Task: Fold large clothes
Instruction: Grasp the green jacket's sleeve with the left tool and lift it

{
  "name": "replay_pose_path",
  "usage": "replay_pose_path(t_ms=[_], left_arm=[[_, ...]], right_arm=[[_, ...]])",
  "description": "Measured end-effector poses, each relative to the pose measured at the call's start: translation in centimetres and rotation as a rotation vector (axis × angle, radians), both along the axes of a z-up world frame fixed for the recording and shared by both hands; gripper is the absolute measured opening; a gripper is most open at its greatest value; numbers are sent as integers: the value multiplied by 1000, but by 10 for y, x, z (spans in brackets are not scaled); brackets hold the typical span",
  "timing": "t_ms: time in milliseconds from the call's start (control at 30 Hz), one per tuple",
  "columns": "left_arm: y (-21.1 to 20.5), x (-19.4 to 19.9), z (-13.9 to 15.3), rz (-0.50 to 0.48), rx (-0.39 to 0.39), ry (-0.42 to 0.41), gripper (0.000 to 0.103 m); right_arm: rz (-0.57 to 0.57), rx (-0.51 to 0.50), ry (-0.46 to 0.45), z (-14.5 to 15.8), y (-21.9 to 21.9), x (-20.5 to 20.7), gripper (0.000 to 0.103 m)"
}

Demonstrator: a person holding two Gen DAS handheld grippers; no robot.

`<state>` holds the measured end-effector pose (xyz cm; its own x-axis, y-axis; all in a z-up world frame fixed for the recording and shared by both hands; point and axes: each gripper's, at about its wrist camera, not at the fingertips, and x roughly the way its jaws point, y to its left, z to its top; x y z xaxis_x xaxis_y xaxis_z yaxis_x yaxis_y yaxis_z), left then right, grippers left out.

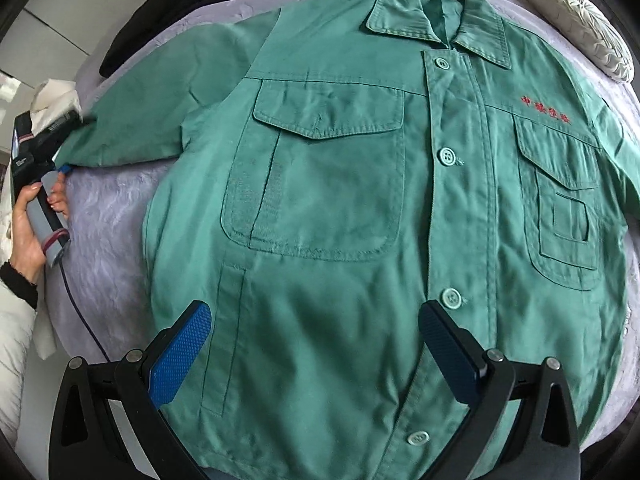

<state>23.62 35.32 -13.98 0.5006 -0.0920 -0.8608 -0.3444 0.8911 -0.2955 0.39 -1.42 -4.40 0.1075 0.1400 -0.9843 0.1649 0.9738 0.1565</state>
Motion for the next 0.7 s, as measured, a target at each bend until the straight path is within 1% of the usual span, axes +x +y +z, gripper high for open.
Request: replay_pose_path(t_ms=[67,100,167,200,333,433,500,533,567,600,633,700], left_arm=[[8,-3,6,1,-31,-33,8],[7,-6,12,-9,-24,-50,6],[-3,-12,35,-62,13,-114,6],[-14,-11,44,-89,16,-137,3],[-64,-25,102,-245,23,-277,3],[-123,-33,146,-396,-14,-380,3],[-176,-45,167,-513,-30,-428,3],[-209,-52,174,-590,-33,-448,3],[-240,-59,177,-656,-23,-463,3],[-262,-61,178,-701,-9,-469,3],[-291,-66,175,-752,0,-459,3],[-346,-75,157,-848,1,-413,3]], right_arm=[[-9,-2,-9,0,-1,0,103],[-13,-2,-16,0,-2,-1,103],[-23,-5,-32,1,-6,-3,103],[-30,-8,-41,2,-9,-5,103],[-84,-8,-77,10,-30,-13,103],[-142,-5,-102,14,-53,-21,103],[-178,-5,-127,19,-69,-25,103],[-199,-11,-139,21,-79,-27,103],[-216,-14,-148,23,-87,-29,103],[-243,-17,-163,26,-99,-33,103],[-264,-21,-172,29,-108,-37,103],[-309,-32,-183,29,-130,-44,103]])
